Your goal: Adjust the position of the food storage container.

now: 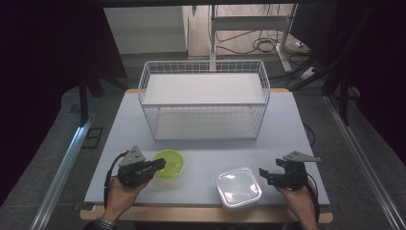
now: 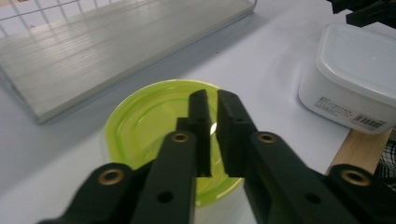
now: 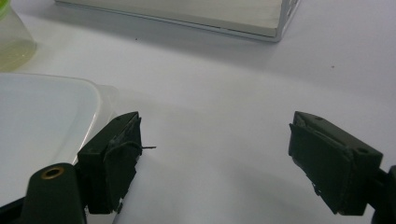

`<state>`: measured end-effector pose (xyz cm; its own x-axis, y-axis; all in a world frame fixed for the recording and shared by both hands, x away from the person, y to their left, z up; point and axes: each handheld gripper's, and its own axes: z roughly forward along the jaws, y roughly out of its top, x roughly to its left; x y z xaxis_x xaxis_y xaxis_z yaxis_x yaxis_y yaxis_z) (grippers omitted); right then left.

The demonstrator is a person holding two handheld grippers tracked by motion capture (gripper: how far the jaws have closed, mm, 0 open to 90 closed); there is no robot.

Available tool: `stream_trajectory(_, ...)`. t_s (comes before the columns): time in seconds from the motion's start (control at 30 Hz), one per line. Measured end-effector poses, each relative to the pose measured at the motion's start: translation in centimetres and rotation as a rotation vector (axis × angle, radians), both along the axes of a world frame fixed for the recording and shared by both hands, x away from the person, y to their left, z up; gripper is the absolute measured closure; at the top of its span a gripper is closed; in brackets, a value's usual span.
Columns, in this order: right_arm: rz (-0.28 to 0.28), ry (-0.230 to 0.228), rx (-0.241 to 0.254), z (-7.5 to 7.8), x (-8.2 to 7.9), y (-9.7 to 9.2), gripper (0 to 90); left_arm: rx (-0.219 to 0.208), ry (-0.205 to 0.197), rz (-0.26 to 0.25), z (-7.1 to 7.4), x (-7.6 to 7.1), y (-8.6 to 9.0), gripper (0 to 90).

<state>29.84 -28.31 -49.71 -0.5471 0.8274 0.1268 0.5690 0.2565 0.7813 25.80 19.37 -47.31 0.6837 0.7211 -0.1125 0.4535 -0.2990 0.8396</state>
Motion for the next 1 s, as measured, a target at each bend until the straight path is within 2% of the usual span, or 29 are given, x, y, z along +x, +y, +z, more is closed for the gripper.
stream_trajectory(0.03,0.0,-0.004,-0.004,0.0,0.0,0.0,17.2,0.004,0.003,-0.002,0.0,0.2,-0.4,89.9)
stream_trajectory(0.3,-0.003,-0.008,-0.003,0.0,0.0,0.0,17.2,0.009,0.034,-0.018,-0.2,2.2,-3.0,90.0)
stream_trajectory(0.37,-0.003,-0.006,-0.004,0.0,0.0,0.0,17.2,0.033,0.04,-0.025,-0.4,2.7,-4.3,90.0)
stream_trajectory(0.5,-0.001,0.001,-0.009,-0.1,0.0,0.0,17.3,0.056,0.046,-0.025,-0.6,3.1,-5.3,90.0)
stream_trajectory(0.53,0.0,0.002,-0.011,-0.1,0.0,0.0,17.4,0.078,0.047,-0.018,-0.8,3.4,-5.9,90.0)
stream_trajectory(0.8,0.006,0.008,-0.015,-0.1,0.0,0.0,17.6,0.144,0.061,-0.013,-1.5,4.0,-7.0,90.0)
stream_trajectory(1.0,0.01,0.008,-0.018,-0.1,0.0,0.1,17.6,0.158,0.056,-0.012,-1.4,3.9,-6.7,90.0)
